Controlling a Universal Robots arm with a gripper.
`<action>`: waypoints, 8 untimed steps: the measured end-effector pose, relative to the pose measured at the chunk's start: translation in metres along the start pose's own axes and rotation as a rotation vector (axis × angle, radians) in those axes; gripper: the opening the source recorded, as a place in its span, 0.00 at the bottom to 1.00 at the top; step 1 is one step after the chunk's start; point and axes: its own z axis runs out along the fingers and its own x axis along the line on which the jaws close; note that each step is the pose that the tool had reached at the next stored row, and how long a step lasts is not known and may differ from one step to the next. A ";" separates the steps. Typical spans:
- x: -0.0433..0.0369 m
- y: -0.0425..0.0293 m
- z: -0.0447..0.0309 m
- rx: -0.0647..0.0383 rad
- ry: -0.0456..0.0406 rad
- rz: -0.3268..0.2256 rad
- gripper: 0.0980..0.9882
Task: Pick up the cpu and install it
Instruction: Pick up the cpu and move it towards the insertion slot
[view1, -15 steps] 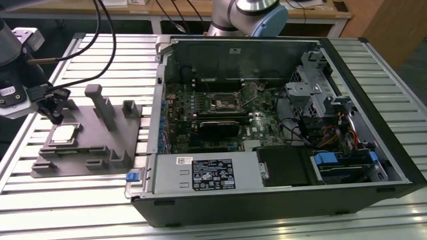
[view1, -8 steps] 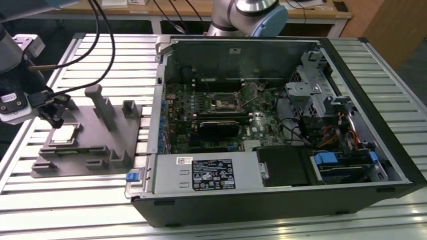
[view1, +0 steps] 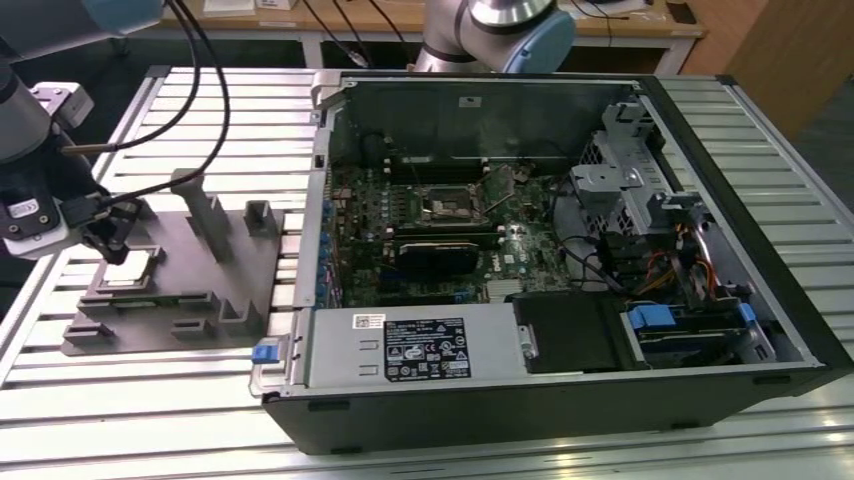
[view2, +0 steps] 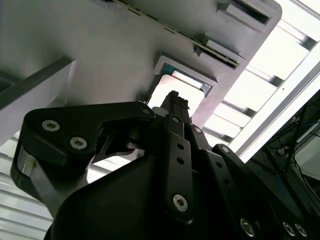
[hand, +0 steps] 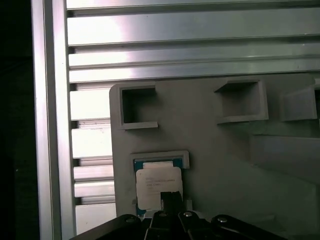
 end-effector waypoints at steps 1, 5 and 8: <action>0.0004 -0.0001 0.0016 0.000 0.0001 0.000 0.01; 0.0018 -0.0005 0.0087 0.000 0.0001 -0.001 0.01; 0.0025 -0.0008 0.0131 0.000 0.0001 -0.001 0.01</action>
